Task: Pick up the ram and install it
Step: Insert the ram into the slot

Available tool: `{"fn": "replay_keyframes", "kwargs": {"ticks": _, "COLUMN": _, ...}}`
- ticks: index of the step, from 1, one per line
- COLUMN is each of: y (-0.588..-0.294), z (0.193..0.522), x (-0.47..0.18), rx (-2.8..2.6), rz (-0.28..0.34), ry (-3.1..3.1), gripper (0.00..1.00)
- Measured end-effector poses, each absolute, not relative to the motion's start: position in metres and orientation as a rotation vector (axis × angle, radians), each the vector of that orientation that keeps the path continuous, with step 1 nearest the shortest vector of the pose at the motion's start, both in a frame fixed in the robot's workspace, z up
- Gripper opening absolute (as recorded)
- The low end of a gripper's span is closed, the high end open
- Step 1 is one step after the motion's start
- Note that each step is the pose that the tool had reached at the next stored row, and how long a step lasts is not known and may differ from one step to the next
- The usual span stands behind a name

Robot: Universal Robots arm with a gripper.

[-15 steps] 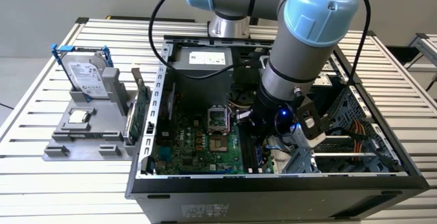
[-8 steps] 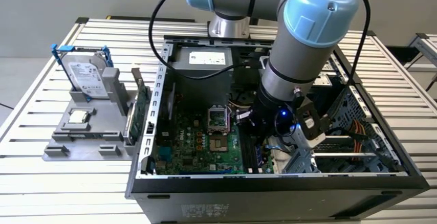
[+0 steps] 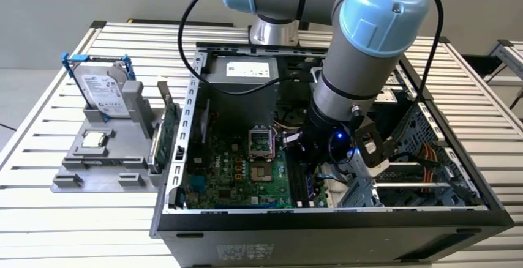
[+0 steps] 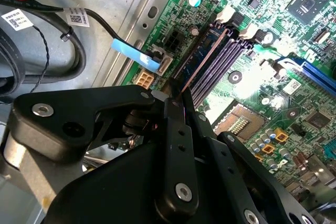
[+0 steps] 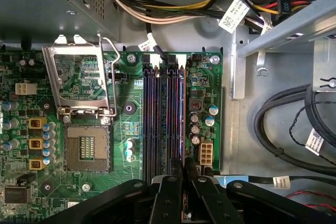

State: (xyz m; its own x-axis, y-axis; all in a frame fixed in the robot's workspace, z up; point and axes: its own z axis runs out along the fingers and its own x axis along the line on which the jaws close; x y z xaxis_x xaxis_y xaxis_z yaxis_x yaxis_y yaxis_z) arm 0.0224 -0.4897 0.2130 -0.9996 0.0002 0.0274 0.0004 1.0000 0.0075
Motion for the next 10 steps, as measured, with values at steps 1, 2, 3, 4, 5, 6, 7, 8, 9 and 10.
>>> {"fn": "replay_keyframes", "kwargs": {"ticks": 1, "y": -0.4897, "z": 0.213, "x": 0.0224, "rx": 0.0, "rz": -0.012, "ry": -3.114, "gripper": 0.0}}
{"fn": "replay_keyframes", "kwargs": {"ticks": 2, "y": -0.4897, "z": 0.213, "x": 0.0224, "rx": -0.001, "rz": -0.012, "ry": -3.114, "gripper": 0.0}}
{"fn": "replay_keyframes", "kwargs": {"ticks": 3, "y": -0.4897, "z": 0.2131, "x": 0.0223, "rx": -0.001, "rz": -0.012, "ry": -3.114, "gripper": 0.0}}
{"fn": "replay_keyframes", "kwargs": {"ticks": 4, "y": -0.4897, "z": 0.2134, "x": 0.0223, "rx": -0.001, "rz": -0.012, "ry": -3.114, "gripper": 0.0}}
{"fn": "replay_keyframes", "kwargs": {"ticks": 5, "y": -0.4897, "z": 0.2142, "x": 0.0223, "rx": -0.001, "rz": -0.012, "ry": -3.114, "gripper": 0.0}}
{"fn": "replay_keyframes", "kwargs": {"ticks": 6, "y": -0.4897, "z": 0.2149, "x": 0.0224, "rx": -0.001, "rz": -0.012, "ry": -3.114, "gripper": 0.0}}
{"fn": "replay_keyframes", "kwargs": {"ticks": 7, "y": -0.4896, "z": 0.2153, "x": 0.0224, "rx": -0.001, "rz": -0.012, "ry": -3.113, "gripper": 0.0}}
{"fn": "replay_keyframes", "kwargs": {"ticks": 8, "y": -0.4896, "z": 0.2156, "x": 0.0225, "rx": -0.001, "rz": -0.012, "ry": -3.113, "gripper": 0.0}}
{"fn": "replay_keyframes", "kwargs": {"ticks": 9, "y": -0.4896, "z": 0.2157, "x": 0.0225, "rx": -0.001, "rz": -0.012, "ry": -3.113, "gripper": 0.0}}
{"fn": "replay_keyframes", "kwargs": {"ticks": 10, "y": -0.4896, "z": 0.2157, "x": 0.0225, "rx": 0.0, "rz": -0.012, "ry": -3.112, "gripper": 0.0}}
